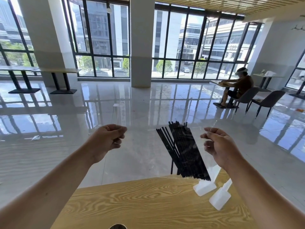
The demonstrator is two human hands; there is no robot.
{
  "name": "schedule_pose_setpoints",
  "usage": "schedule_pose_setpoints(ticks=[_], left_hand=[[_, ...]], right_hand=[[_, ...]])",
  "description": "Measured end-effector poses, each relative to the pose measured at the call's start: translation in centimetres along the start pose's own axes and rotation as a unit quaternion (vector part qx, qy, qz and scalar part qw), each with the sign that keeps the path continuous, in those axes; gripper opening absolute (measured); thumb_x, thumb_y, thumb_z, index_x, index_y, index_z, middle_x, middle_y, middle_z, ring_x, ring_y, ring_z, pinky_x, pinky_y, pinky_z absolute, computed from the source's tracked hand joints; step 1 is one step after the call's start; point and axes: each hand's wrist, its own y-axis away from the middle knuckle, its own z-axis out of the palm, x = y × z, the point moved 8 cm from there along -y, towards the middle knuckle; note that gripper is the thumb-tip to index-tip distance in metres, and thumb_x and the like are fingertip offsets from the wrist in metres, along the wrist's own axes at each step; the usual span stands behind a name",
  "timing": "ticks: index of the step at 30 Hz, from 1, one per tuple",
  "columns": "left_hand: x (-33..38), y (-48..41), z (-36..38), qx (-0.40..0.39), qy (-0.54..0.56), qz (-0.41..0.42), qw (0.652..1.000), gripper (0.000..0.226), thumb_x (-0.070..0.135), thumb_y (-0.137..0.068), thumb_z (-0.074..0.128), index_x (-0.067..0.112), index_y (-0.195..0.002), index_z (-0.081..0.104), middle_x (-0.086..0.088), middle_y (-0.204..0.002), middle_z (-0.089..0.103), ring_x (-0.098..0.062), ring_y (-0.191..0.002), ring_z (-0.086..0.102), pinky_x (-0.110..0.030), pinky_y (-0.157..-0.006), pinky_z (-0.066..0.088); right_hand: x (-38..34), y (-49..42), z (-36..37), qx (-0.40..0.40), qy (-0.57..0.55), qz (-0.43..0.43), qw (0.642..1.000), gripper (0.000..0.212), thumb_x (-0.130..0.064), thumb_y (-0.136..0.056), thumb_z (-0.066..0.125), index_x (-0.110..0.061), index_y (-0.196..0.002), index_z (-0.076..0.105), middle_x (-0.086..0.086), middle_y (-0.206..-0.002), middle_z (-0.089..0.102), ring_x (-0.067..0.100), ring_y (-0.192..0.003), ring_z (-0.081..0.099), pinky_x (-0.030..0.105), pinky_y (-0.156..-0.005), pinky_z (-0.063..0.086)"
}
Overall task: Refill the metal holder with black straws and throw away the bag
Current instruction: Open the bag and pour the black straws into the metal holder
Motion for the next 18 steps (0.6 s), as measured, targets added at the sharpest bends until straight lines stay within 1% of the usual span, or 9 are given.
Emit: schedule_pose_setpoints(ticks=[2, 3, 4, 6, 8, 9, 12, 15, 18], left_hand=[[-0.1, -0.2, 0.3, -0.016, 0.013, -0.007, 1.000, 0.026, 0.036, -0.077, 0.082, 0.016, -0.084, 0.067, 0.000, -0.067, 0.061, -0.011, -0.051, 0.052, -0.023, -0.051, 0.051], [-0.2, -0.3, 0.5, -0.027, 0.023, -0.011, 0.999, 0.025, 0.037, -0.080, 0.080, 0.018, -0.083, 0.064, 0.000, -0.069, 0.062, -0.011, -0.052, 0.053, -0.023, -0.052, 0.051], [-0.2, -0.3, 0.6, -0.037, 0.031, -0.015, 0.999, 0.024, 0.037, -0.081, 0.078, 0.018, -0.083, 0.063, -0.001, -0.074, 0.068, -0.011, -0.053, 0.057, -0.024, -0.053, 0.053], [-0.3, -0.3, 0.7, -0.046, 0.039, -0.023, 0.998, 0.021, 0.033, -0.084, 0.075, 0.017, -0.085, 0.061, -0.008, -0.091, 0.081, -0.015, -0.060, 0.071, -0.028, -0.058, 0.061], [-0.5, -0.4, 0.5, -0.044, 0.041, -0.030, 0.998, 0.018, 0.028, -0.086, 0.073, 0.014, -0.092, 0.063, -0.015, -0.107, 0.083, -0.020, -0.070, 0.079, -0.031, -0.063, 0.065], [-0.5, -0.5, 0.4, -0.042, 0.042, -0.031, 0.998, 0.016, 0.024, -0.088, 0.073, 0.012, -0.098, 0.067, -0.016, -0.109, 0.082, -0.022, -0.071, 0.079, -0.032, -0.063, 0.066], [-0.6, -0.6, -0.1, -0.035, 0.031, -0.022, 0.999, 0.016, 0.008, -0.100, 0.068, 0.012, -0.114, 0.074, -0.018, -0.106, 0.082, -0.022, -0.070, 0.079, -0.031, -0.064, 0.065], [-0.6, -0.7, -0.5, -0.027, 0.006, -0.012, 1.000, 0.017, 0.000, -0.101, 0.065, 0.008, -0.111, 0.076, -0.020, -0.102, 0.081, -0.023, -0.073, 0.079, -0.032, -0.065, 0.066], [-0.7, -0.7, -0.8, -0.009, -0.029, -0.008, 1.000, 0.016, -0.005, -0.096, 0.068, 0.008, -0.100, 0.077, -0.016, -0.098, 0.082, -0.023, -0.072, 0.078, -0.031, -0.066, 0.066]], right_hand=[[0.0, -0.1, 0.0, -0.001, 0.000, -0.001, 1.000, 0.023, 0.001, -0.106, 0.055, -0.015, -0.105, 0.072, 0.004, -0.072, 0.077, 0.012, -0.048, 0.059, 0.024, -0.044, 0.050], [0.0, -0.2, 0.0, -0.001, 0.001, -0.002, 1.000, 0.023, 0.000, -0.106, 0.055, -0.015, -0.106, 0.072, 0.004, -0.073, 0.077, 0.012, -0.049, 0.059, 0.024, -0.044, 0.050], [0.0, -0.3, -0.1, 0.000, 0.001, -0.002, 1.000, 0.023, 0.000, -0.106, 0.055, -0.015, -0.106, 0.072, 0.004, -0.073, 0.077, 0.012, -0.049, 0.059, 0.024, -0.045, 0.050], [0.1, -0.3, -0.4, 0.001, 0.003, -0.002, 1.000, 0.022, 0.000, -0.107, 0.055, -0.015, -0.107, 0.072, 0.004, -0.074, 0.077, 0.012, -0.050, 0.059, 0.024, -0.044, 0.051], [0.2, -0.4, -0.5, 0.002, 0.003, 0.000, 1.000, 0.023, 0.000, -0.107, 0.055, -0.014, -0.107, 0.072, 0.004, -0.074, 0.077, 0.012, -0.050, 0.058, 0.024, -0.044, 0.050], [0.2, -0.4, -0.6, 0.002, 0.002, 0.002, 1.000, 0.023, 0.000, -0.107, 0.055, -0.014, -0.107, 0.072, 0.004, -0.074, 0.077, 0.013, -0.050, 0.058, 0.024, -0.044, 0.050], [0.4, -0.3, -0.6, -0.001, 0.001, 0.005, 1.000, 0.023, 0.001, -0.106, 0.054, -0.014, -0.107, 0.072, 0.005, -0.074, 0.077, 0.014, -0.051, 0.058, 0.024, -0.044, 0.050], [0.5, -0.4, -0.4, -0.002, 0.001, 0.006, 1.000, 0.022, 0.000, -0.106, 0.055, -0.013, -0.107, 0.072, 0.006, -0.075, 0.077, 0.013, -0.051, 0.059, 0.025, -0.045, 0.051], [0.3, -0.4, -0.1, -0.002, -0.002, 0.006, 1.000, 0.021, 0.000, -0.107, 0.055, -0.014, -0.106, 0.071, 0.005, -0.074, 0.077, 0.012, -0.050, 0.059, 0.025, -0.045, 0.050]])
